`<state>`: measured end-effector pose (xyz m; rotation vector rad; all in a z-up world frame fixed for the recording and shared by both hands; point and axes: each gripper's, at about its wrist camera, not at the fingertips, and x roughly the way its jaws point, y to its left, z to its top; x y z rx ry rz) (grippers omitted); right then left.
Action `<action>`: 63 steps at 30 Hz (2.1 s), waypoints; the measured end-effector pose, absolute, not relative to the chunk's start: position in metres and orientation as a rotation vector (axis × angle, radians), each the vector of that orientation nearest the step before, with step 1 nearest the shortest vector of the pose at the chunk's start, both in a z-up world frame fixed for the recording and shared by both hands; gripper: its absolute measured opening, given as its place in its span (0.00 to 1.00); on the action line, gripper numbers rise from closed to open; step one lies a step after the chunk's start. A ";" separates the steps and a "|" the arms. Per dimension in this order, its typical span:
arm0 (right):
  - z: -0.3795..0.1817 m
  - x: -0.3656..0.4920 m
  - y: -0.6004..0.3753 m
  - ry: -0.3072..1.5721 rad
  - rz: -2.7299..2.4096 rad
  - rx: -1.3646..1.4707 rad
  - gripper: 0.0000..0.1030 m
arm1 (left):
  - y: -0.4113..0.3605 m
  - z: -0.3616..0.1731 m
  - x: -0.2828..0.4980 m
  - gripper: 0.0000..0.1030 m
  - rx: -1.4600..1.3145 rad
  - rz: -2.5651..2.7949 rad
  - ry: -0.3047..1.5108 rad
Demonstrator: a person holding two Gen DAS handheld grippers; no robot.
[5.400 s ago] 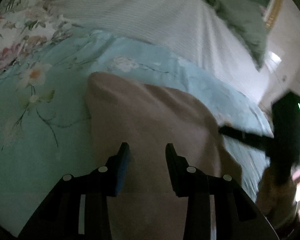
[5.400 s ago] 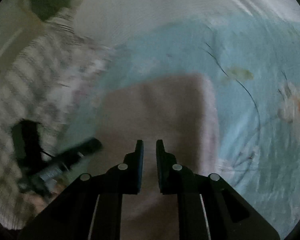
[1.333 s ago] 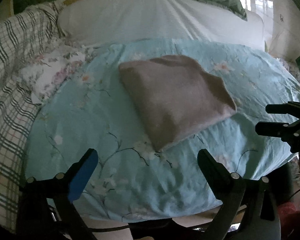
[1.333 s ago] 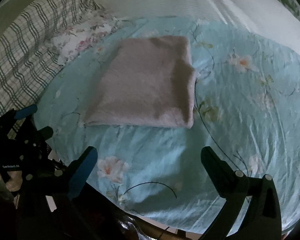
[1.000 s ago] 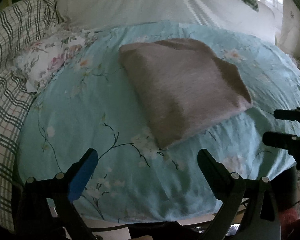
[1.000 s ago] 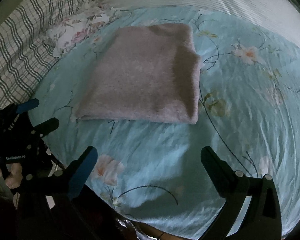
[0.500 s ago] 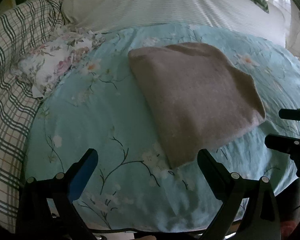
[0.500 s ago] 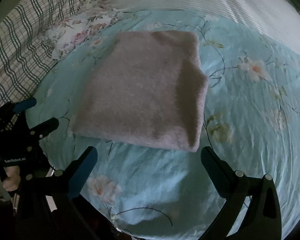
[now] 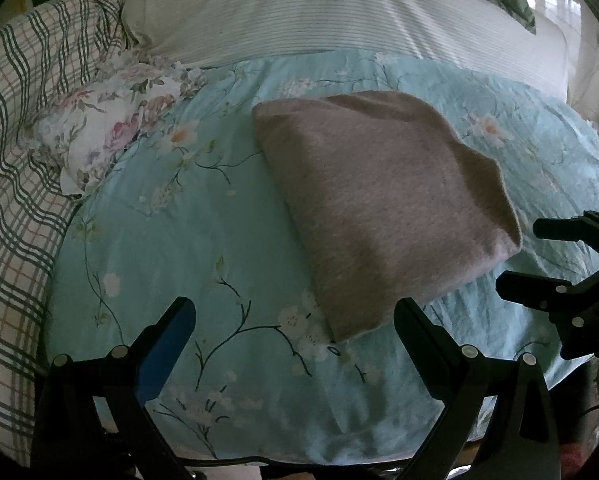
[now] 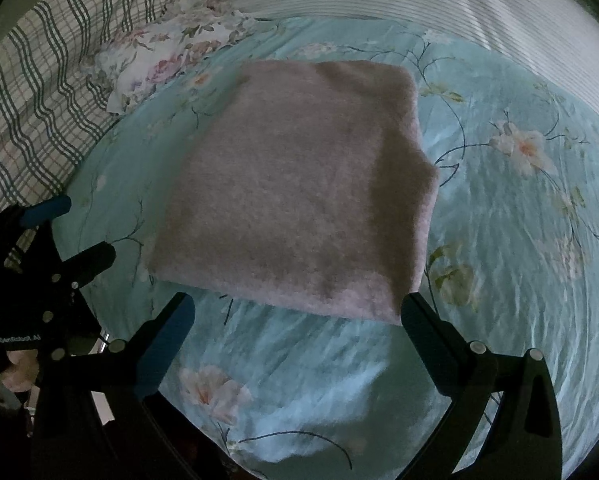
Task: Fold small clothes
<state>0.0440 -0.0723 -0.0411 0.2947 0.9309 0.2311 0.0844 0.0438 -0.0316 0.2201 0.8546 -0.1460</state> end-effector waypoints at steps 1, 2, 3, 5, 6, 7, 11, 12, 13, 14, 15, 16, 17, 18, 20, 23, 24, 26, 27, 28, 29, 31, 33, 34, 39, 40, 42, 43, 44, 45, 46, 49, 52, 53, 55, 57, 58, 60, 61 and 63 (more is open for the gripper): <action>-0.041 0.044 -0.073 0.929 0.231 0.295 1.00 | 0.044 -0.031 0.084 0.97 0.220 -0.146 0.852; -0.040 0.044 -0.072 0.928 0.231 0.295 1.00 | 0.043 -0.031 0.084 0.97 0.223 -0.146 0.850; -0.039 0.044 -0.072 0.926 0.230 0.294 1.00 | 0.043 -0.031 0.084 0.97 0.226 -0.147 0.848; -0.038 0.044 -0.073 0.923 0.230 0.292 1.00 | 0.041 -0.030 0.083 0.97 0.228 -0.149 0.846; -0.037 0.044 -0.073 0.922 0.230 0.292 1.00 | 0.041 -0.030 0.083 0.97 0.229 -0.152 0.845; -0.037 0.044 -0.073 0.920 0.230 0.293 1.00 | 0.041 -0.029 0.083 0.97 0.230 -0.153 0.844; -0.036 0.045 -0.075 0.919 0.230 0.294 1.00 | 0.038 -0.028 0.081 0.97 0.235 -0.154 0.838; -0.035 0.044 -0.075 0.919 0.230 0.294 1.00 | 0.038 -0.028 0.081 0.97 0.236 -0.154 0.837; -0.036 0.045 -0.075 0.918 0.232 0.293 1.00 | 0.038 -0.028 0.081 0.97 0.236 -0.155 0.838; -0.036 0.045 -0.076 0.918 0.232 0.293 1.00 | 0.038 -0.028 0.081 0.97 0.235 -0.155 0.837; -0.035 0.045 -0.076 0.918 0.233 0.292 1.00 | 0.038 -0.027 0.080 0.97 0.235 -0.155 0.837; -0.035 0.045 -0.075 0.919 0.233 0.292 1.00 | 0.038 -0.027 0.080 0.97 0.235 -0.155 0.837; -0.035 0.045 -0.075 0.920 0.233 0.291 1.00 | 0.039 -0.027 0.080 0.97 0.236 -0.156 0.836; -0.035 0.045 -0.075 0.921 0.234 0.291 1.00 | 0.039 -0.027 0.081 0.97 0.236 -0.156 0.836; -0.034 0.044 -0.073 0.921 0.233 0.292 1.00 | 0.039 -0.028 0.081 0.97 0.236 -0.156 0.837; -0.033 0.043 -0.071 0.919 0.233 0.291 1.00 | 0.039 -0.027 0.080 0.97 0.237 -0.156 0.836; -0.033 0.043 -0.071 0.918 0.233 0.290 1.00 | 0.039 -0.027 0.080 0.97 0.236 -0.156 0.836; -0.033 0.042 -0.071 0.918 0.233 0.290 1.00 | 0.039 -0.027 0.080 0.97 0.236 -0.156 0.837; -0.033 0.042 -0.069 0.918 0.231 0.291 1.00 | 0.039 -0.027 0.080 0.97 0.235 -0.156 0.837; -0.033 0.042 -0.069 0.918 0.230 0.291 1.00 | 0.039 -0.027 0.080 0.97 0.235 -0.155 0.836; -0.033 0.041 -0.069 0.917 0.230 0.291 1.00 | 0.039 -0.027 0.080 0.97 0.234 -0.154 0.836; -0.033 0.041 -0.069 0.916 0.230 0.292 1.00 | 0.038 -0.027 0.079 0.97 0.234 -0.154 0.836; -0.033 0.041 -0.069 0.914 0.229 0.292 1.00 | 0.038 -0.027 0.079 0.97 0.234 -0.155 0.836; -0.032 0.041 -0.068 0.914 0.227 0.293 1.00 | 0.038 -0.027 0.079 0.97 0.234 -0.156 0.835; -0.032 0.041 -0.069 0.913 0.226 0.296 1.00 | 0.038 -0.027 0.079 0.97 0.233 -0.153 0.836; -0.032 0.041 -0.070 0.914 0.227 0.296 1.00 | 0.038 -0.027 0.079 0.97 0.233 -0.154 0.836; -0.032 0.042 -0.070 0.914 0.228 0.298 1.00 | 0.037 -0.027 0.078 0.97 0.234 -0.153 0.836; -0.031 0.042 -0.069 0.914 0.228 0.299 1.00 | 0.037 -0.027 0.078 0.97 0.234 -0.152 0.837; -0.032 0.042 -0.070 0.914 0.227 0.298 1.00 | 0.037 -0.027 0.078 0.97 0.233 -0.153 0.837; -0.032 0.042 -0.070 0.914 0.228 0.298 1.00 | 0.037 -0.027 0.078 0.97 0.233 -0.152 0.836; -0.032 0.042 -0.070 0.914 0.228 0.298 1.00 | 0.036 -0.027 0.077 0.97 0.233 -0.151 0.836; -0.032 0.041 -0.069 0.915 0.227 0.297 1.00 | 0.035 -0.026 0.076 0.97 0.234 -0.151 0.836; -0.032 0.042 -0.070 0.919 0.228 0.297 1.00 | 0.035 -0.026 0.076 0.97 0.237 -0.150 0.838; -0.032 0.042 -0.069 0.921 0.226 0.298 1.00 | 0.034 -0.027 0.076 0.97 0.237 -0.150 0.839; -0.033 0.041 -0.069 0.922 0.224 0.303 1.00 | 0.034 -0.027 0.076 0.97 0.238 -0.150 0.842; -0.033 0.041 -0.069 0.922 0.223 0.304 1.00 | 0.034 -0.027 0.076 0.97 0.237 -0.150 0.843; -0.033 0.040 -0.069 0.921 0.223 0.305 1.00 | 0.034 -0.027 0.076 0.97 0.237 -0.151 0.843; -0.033 0.040 -0.068 0.920 0.223 0.305 1.00 | 0.034 -0.027 0.076 0.97 0.238 -0.151 0.843; -0.033 0.040 -0.068 0.920 0.223 0.304 1.00 | 0.034 -0.027 0.076 0.97 0.237 -0.150 0.843; -0.033 0.040 -0.070 0.918 0.224 0.304 1.00 | 0.033 -0.027 0.076 0.97 0.237 -0.151 0.843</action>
